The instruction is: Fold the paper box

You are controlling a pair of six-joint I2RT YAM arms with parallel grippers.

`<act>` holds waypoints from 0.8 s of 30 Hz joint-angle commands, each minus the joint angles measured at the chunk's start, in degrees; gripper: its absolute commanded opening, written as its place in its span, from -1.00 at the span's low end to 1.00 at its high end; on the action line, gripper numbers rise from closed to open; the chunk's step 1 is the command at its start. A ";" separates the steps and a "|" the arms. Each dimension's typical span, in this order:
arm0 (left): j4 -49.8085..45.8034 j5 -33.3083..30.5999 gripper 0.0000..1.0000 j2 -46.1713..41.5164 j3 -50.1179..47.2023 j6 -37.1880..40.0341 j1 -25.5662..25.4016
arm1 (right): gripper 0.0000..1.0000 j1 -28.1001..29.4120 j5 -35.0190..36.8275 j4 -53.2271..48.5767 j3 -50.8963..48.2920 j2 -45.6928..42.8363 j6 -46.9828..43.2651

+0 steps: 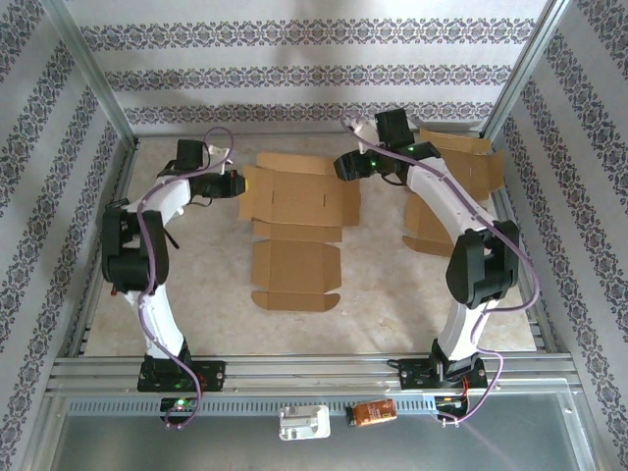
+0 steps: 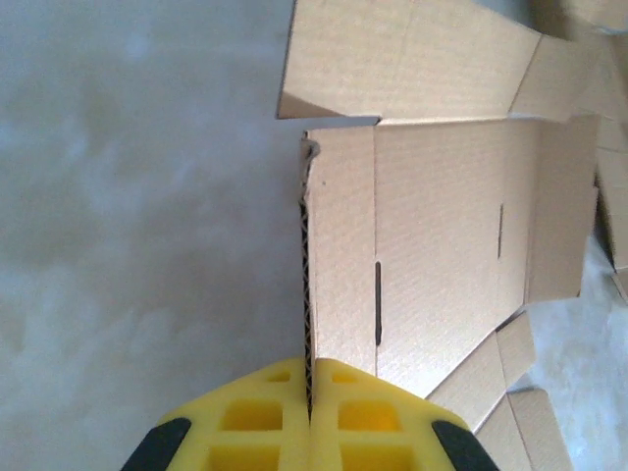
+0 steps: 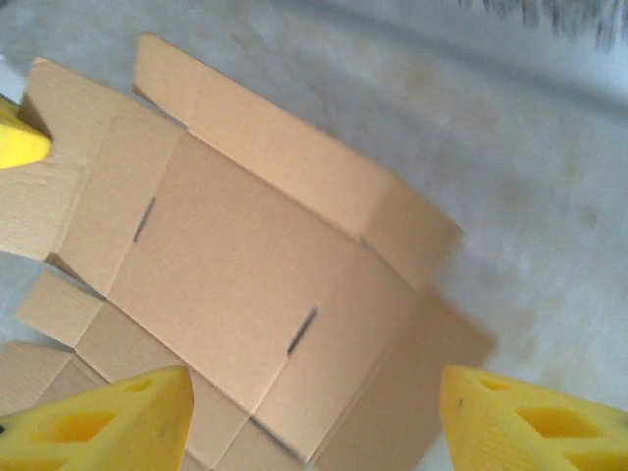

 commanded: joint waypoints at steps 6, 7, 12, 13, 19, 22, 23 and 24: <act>25.77 5.25 -1.00 -7.19 -9.63 13.37 -2.53 | 0.56 3.73 -3.79 -2.20 3.80 1.38 -46.72; 26.86 5.49 -1.00 -7.40 -10.15 13.92 -2.62 | 0.56 3.52 -3.64 -2.95 5.95 2.85 -46.98; 30.54 5.93 -1.00 -7.99 -11.96 14.41 -2.71 | 0.51 2.37 -5.42 -11.47 16.39 10.09 -46.81; 30.69 6.02 -1.00 -8.03 -12.01 14.60 -2.71 | 0.47 2.28 -6.56 -12.61 17.68 11.19 -46.10; 31.25 7.00 -1.00 -8.21 -12.57 15.71 -2.71 | 0.17 2.32 -9.12 -14.06 21.24 15.80 -41.67; 30.80 7.38 -1.00 -8.10 -12.46 16.10 -2.80 | -0.09 2.32 -8.53 -14.40 22.81 17.28 -40.50; 30.77 7.25 -1.00 -8.03 -12.41 16.11 -2.80 | -0.16 2.32 -8.57 -14.41 22.91 17.54 -40.43; 30.65 7.19 -1.00 -7.96 -12.28 16.10 -2.81 | -0.26 2.39 -8.59 -14.36 23.10 17.70 -40.45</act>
